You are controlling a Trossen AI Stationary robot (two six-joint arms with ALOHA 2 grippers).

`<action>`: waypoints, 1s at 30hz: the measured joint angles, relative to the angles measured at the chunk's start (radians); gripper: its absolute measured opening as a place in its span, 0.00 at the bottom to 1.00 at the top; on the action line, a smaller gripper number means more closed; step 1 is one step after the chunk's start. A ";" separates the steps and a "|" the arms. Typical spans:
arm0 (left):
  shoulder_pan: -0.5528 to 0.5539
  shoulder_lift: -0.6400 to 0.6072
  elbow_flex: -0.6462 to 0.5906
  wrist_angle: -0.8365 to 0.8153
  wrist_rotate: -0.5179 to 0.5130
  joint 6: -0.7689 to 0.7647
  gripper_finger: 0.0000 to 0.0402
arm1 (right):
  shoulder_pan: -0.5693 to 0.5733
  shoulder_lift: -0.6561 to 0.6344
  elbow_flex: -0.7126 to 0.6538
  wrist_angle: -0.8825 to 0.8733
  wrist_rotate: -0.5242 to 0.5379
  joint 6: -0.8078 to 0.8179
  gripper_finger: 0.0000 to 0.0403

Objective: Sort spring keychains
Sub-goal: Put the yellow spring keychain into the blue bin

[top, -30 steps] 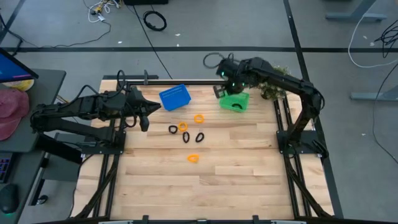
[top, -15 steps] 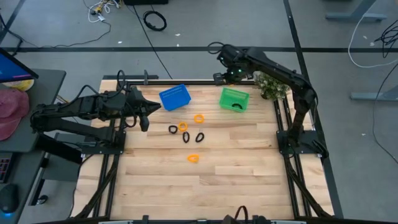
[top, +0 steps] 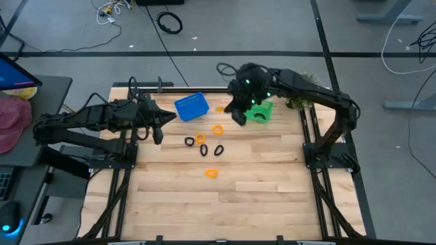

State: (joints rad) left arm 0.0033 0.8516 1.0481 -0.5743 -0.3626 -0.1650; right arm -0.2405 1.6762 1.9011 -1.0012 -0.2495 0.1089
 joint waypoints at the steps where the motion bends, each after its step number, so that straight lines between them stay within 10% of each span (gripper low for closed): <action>1: 0.000 0.000 0.000 0.004 0.000 0.011 0.10 | 0.027 -0.009 0.000 0.028 -0.015 -0.011 0.01; 15: 0.000 0.000 0.000 0.094 0.000 0.031 0.10 | 0.181 -0.020 0.002 0.586 0.022 -0.249 0.01; 22: 0.000 0.000 0.000 0.267 0.000 0.037 0.10 | 0.178 0.040 0.001 1.053 -0.031 -0.082 0.01; 30: 0.001 -0.001 0.000 0.571 0.125 0.060 0.10 | 0.175 0.046 0.000 1.072 -0.074 0.030 0.00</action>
State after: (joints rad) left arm 0.0043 0.8509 1.0481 -0.0031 -0.2378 -0.1050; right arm -0.0650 1.7225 1.9015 0.0708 -0.3233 0.1390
